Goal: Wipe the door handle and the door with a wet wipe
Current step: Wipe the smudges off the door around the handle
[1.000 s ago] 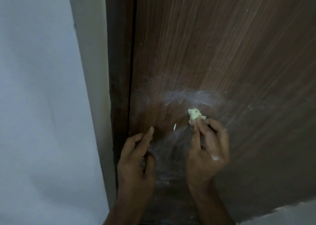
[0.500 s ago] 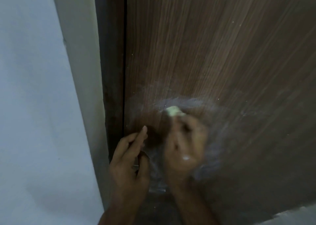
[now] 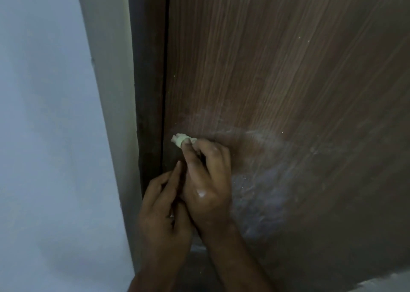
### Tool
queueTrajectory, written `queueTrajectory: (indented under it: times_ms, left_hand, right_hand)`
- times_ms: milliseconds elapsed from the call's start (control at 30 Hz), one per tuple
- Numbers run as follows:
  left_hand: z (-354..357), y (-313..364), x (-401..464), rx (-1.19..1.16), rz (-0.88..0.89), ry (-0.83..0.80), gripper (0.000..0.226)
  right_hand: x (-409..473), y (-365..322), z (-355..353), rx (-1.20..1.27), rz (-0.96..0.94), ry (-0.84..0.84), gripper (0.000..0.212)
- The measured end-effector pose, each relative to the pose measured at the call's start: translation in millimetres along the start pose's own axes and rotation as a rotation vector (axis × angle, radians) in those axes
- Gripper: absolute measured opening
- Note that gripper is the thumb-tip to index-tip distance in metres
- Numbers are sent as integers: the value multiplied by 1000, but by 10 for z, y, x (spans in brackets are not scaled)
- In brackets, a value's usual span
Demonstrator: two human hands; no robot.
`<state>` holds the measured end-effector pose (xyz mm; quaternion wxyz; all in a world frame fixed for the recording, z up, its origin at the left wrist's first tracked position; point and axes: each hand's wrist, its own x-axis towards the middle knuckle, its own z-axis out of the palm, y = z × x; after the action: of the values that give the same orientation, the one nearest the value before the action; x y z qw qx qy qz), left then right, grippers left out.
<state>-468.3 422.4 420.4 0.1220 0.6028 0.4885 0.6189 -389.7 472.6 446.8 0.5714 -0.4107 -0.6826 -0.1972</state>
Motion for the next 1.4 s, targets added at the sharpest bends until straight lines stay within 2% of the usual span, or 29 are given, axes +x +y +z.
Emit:
queueTrajectory:
  times_ms: [33,100,167,233,367,433,500,567,633,667,700,767,833,900,1000,1067,1100,1133,1200,1233,1267,1300,1367,1400]
  left_hand:
    - [-14,6,3,6,3,-2,59]
    - [-43,19,-7,10,15,-24,58]
    - [-65,11,-22,4,18,-55,57]
    - [-73,-9,-18,-3,15,-75,57]
    - [-40,34,-4,-4,21,-68,58]
    - [-18,45,-19,-2,29,-49,58]
    - [17,49,-44,-11,26,-46,55]
    - [48,48,-77,-18,15,-64,52]
    - [79,58,-102,-10,16,-98,52]
    - [97,70,-105,-12,18,-110,52]
    - [114,82,-102,-21,19,-115,51]
    - [150,96,-78,-42,22,-116,51]
    - [194,118,-69,-55,32,-125,52]
    - [214,128,-71,-71,40,-125,50]
    - [228,90,-99,-64,41,-111,49]
    - [248,59,-129,-75,20,-107,50]
    - [258,51,-144,-72,11,-108,51]
    - [269,48,-156,-63,5,-113,52]
    - [290,39,-169,-39,5,-128,55]
    - [296,29,-175,-27,13,-128,53]
    - [296,20,-185,-18,18,-124,50]
    - [291,15,-194,-15,14,-117,49]
    - [263,-8,-205,-7,2,-108,49]
    - [250,-25,-211,6,1,-104,49]
  right_hand:
    - [-7,71,-57,-1,-26,90,19]
    - [21,275,-235,7,91,318,19]
    - [42,402,-364,8,215,458,16]
    - [41,356,-314,-3,222,424,17]
    - [-11,89,-23,-60,-50,115,19]
    - [8,182,-85,-99,-59,153,16]
    - [-10,414,-313,-125,73,330,13]
    - [-40,646,-583,-113,313,505,10]
    - [-84,715,-695,-73,515,600,9]
    - [-129,704,-678,-84,486,579,10]
    - [-189,655,-609,-116,379,498,9]
    - [-342,520,-416,-180,109,223,9]
    - [-400,492,-376,-228,-28,51,12]
    - [-366,638,-536,-238,32,158,12]
    - [-231,921,-900,-191,331,495,8]
    - [-219,950,-923,-179,401,569,8]
    - [-279,925,-844,-203,361,475,10]
    - [-370,898,-727,-231,335,283,15]
    - [-658,803,-465,-280,367,-278,38]
    - [-786,770,-387,-297,328,-488,44]
    - [-831,722,-365,-265,297,-579,42]
    - [-829,682,-393,-190,240,-491,35]
    - [-734,663,-560,-144,130,-45,20]
    - [-649,703,-670,-173,165,154,15]
